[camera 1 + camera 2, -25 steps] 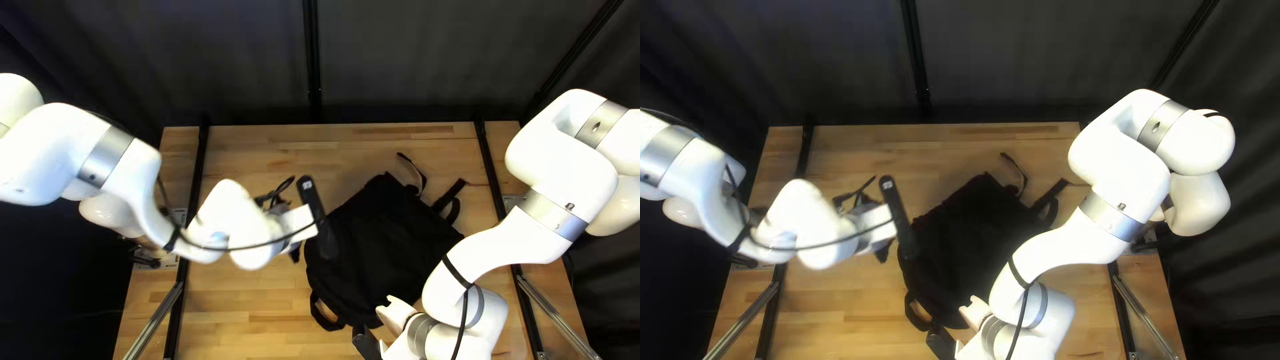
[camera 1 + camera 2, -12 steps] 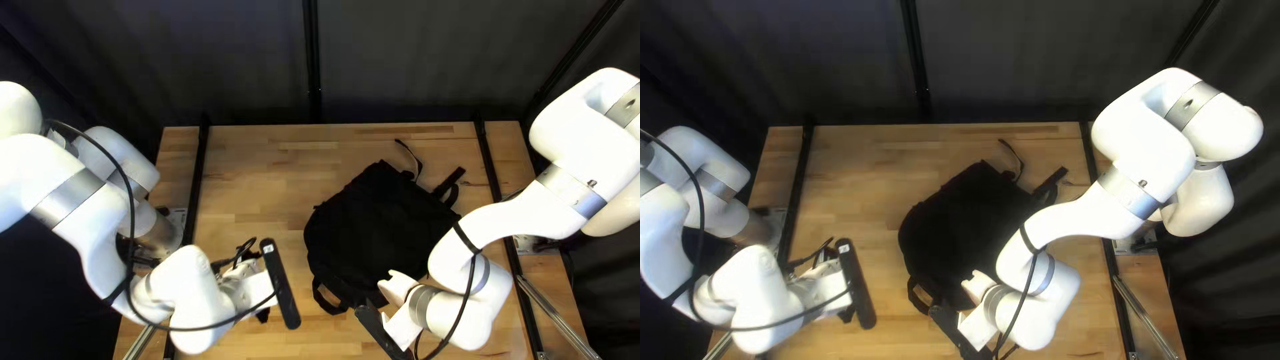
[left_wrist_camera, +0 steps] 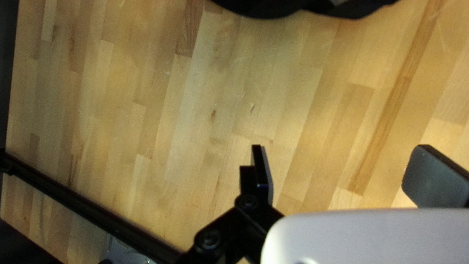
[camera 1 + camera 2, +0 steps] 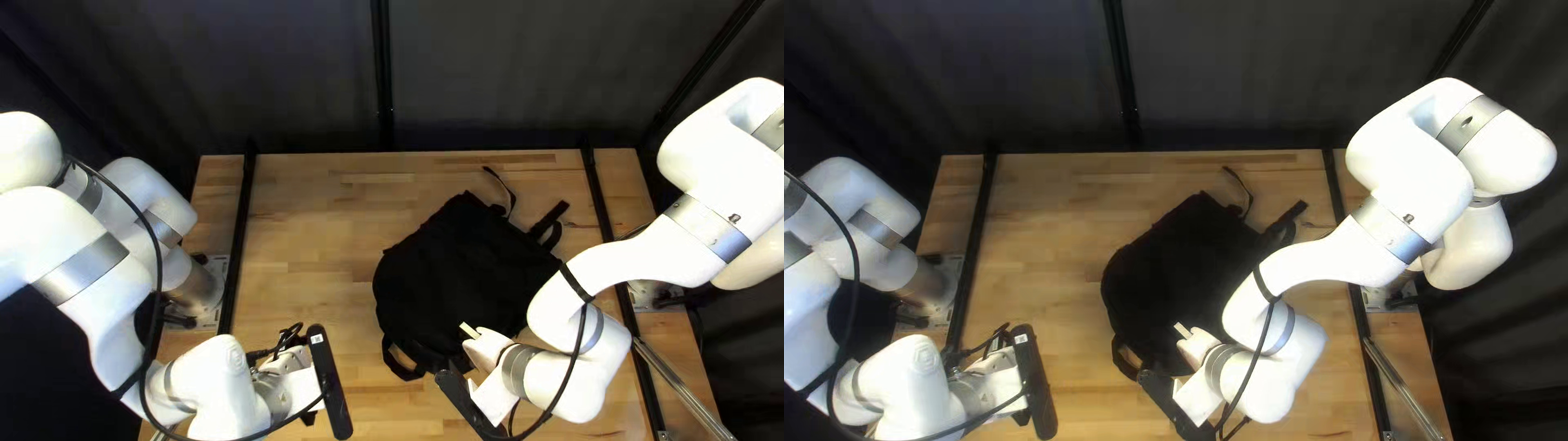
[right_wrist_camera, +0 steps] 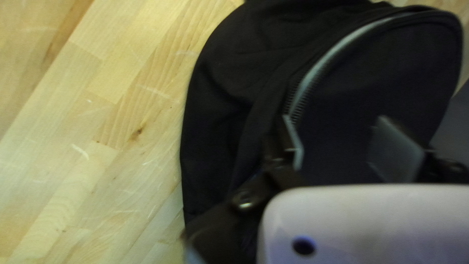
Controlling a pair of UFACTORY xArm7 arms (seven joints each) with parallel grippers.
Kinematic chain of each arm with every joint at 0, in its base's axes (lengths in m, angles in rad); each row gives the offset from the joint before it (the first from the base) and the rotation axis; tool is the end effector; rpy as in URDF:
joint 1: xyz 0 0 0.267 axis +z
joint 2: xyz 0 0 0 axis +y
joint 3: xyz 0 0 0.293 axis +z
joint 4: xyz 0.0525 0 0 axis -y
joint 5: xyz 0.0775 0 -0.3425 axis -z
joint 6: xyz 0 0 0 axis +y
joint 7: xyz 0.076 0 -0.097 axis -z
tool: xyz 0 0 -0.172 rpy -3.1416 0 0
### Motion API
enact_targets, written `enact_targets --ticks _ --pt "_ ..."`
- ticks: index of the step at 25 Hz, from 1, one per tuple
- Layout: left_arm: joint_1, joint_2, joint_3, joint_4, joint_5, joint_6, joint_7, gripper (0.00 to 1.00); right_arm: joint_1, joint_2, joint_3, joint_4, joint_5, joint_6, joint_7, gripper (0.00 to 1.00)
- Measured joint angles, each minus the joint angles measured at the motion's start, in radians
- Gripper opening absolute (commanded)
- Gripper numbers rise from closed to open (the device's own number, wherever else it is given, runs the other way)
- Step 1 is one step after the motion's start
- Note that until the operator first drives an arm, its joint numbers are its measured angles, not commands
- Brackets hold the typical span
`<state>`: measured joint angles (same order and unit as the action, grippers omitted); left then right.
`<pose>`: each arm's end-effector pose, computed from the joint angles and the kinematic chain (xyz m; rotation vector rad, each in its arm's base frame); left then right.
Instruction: Remove a lunch box from a kids backpack
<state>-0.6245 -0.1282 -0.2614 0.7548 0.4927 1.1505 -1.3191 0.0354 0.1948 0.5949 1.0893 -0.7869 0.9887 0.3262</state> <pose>0.3012 -0.2009 0.1489 -2.6609 -0.2299 -0.3830 0.4847 0.2011 0.1606 2.4503 0.9774 0.2885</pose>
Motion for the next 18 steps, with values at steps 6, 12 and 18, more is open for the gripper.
enact_targets --ticks 6,12,18 --pt "-0.002 -0.009 0.009 0.033 -0.031 0.038 0.085 1.00 -0.006 0.055 -0.019 0.025 -0.014 -0.025 0.035 1.00" --pt "0.002 0.008 0.016 0.041 -0.032 0.035 0.118 1.00 0.008 0.144 -0.041 0.108 -0.033 -0.016 0.075 0.64" --pt "-0.005 -0.002 0.011 0.025 -0.045 0.038 0.120 1.00 0.023 0.192 -0.054 0.165 -0.033 0.024 0.093 0.00"
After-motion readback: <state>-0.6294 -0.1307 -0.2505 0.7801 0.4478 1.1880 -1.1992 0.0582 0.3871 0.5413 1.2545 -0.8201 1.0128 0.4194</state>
